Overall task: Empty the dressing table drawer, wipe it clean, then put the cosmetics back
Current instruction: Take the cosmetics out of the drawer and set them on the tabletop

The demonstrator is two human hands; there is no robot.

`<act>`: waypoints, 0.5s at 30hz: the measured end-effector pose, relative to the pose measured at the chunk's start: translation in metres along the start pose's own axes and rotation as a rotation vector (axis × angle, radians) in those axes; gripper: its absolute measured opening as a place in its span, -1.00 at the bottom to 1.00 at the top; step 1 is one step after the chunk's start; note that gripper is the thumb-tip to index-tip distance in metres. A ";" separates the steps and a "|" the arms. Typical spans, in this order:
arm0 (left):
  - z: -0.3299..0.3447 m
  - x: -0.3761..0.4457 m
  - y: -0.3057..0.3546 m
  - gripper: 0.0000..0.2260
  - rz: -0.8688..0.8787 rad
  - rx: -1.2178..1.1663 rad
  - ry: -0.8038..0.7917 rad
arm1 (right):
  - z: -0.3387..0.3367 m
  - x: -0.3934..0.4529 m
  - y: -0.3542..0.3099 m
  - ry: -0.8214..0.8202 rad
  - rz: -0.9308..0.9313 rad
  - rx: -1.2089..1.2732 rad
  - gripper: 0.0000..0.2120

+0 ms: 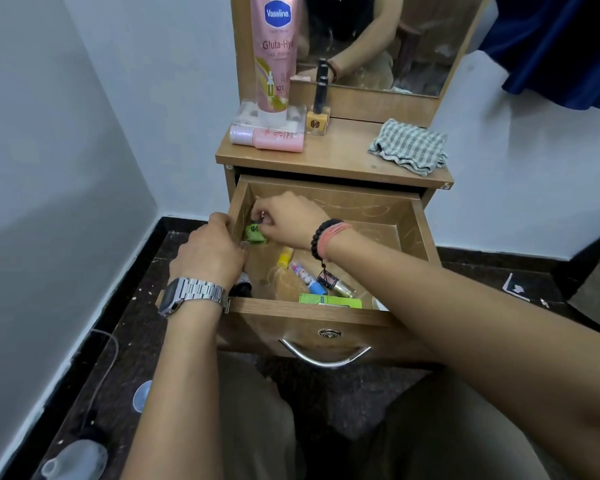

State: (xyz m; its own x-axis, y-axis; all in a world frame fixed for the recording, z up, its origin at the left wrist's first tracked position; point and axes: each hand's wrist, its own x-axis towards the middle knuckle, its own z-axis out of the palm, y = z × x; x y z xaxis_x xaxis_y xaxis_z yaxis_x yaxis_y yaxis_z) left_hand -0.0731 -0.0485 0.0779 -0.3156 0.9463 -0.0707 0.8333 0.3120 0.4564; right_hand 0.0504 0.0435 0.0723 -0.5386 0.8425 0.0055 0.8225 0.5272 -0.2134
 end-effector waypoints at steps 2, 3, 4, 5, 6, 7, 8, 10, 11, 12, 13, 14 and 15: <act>0.001 0.000 0.000 -0.56 0.002 0.001 -0.002 | 0.005 0.005 -0.003 -0.005 0.058 0.004 -0.81; 0.001 0.001 0.000 -0.56 0.003 0.001 -0.001 | 0.006 0.009 -0.005 0.001 0.087 0.012 -0.80; 0.000 0.001 0.000 -0.56 0.003 0.002 -0.002 | 0.007 0.013 -0.008 0.004 0.114 0.021 -0.79; 0.000 0.002 0.000 -0.56 0.002 0.001 -0.003 | 0.008 0.017 -0.012 0.005 0.140 0.031 -0.79; 0.000 0.001 0.000 -0.56 0.003 -0.001 -0.002 | 0.010 0.022 -0.014 0.007 0.164 0.042 -0.79; 0.000 0.001 -0.001 -0.57 0.007 -0.001 -0.001 | 0.011 0.026 -0.017 0.011 0.185 0.053 -0.79; -0.001 0.001 -0.001 -0.57 0.012 -0.001 0.002 | 0.013 0.030 -0.019 0.016 0.208 0.063 -0.80; -0.001 0.001 -0.001 -0.57 0.021 -0.002 0.006 | 0.018 0.036 -0.021 0.029 0.264 0.095 -0.81; -0.001 0.001 -0.001 -0.57 0.023 -0.004 0.008 | 0.020 0.039 -0.022 0.033 0.298 0.129 -0.81; -0.001 0.001 -0.001 -0.57 0.024 -0.007 0.008 | 0.021 0.041 -0.021 0.030 0.336 0.172 -0.80; -0.001 0.001 -0.001 -0.57 0.023 -0.011 0.005 | 0.022 0.043 -0.021 0.019 0.372 0.215 -0.78; -0.002 0.001 -0.001 -0.57 0.022 -0.016 0.004 | 0.022 0.044 -0.019 0.000 0.400 0.251 -0.76; -0.002 0.001 -0.001 -0.56 0.020 -0.020 0.004 | 0.021 0.045 -0.017 -0.023 0.421 0.280 -0.74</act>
State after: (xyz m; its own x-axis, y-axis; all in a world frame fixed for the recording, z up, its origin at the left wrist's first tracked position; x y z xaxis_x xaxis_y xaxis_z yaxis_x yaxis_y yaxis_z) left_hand -0.0750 -0.0484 0.0792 -0.3006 0.9520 -0.0581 0.8303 0.2912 0.4752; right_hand 0.0083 0.0706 0.0554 -0.1770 0.9714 -0.1584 0.8903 0.0894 -0.4466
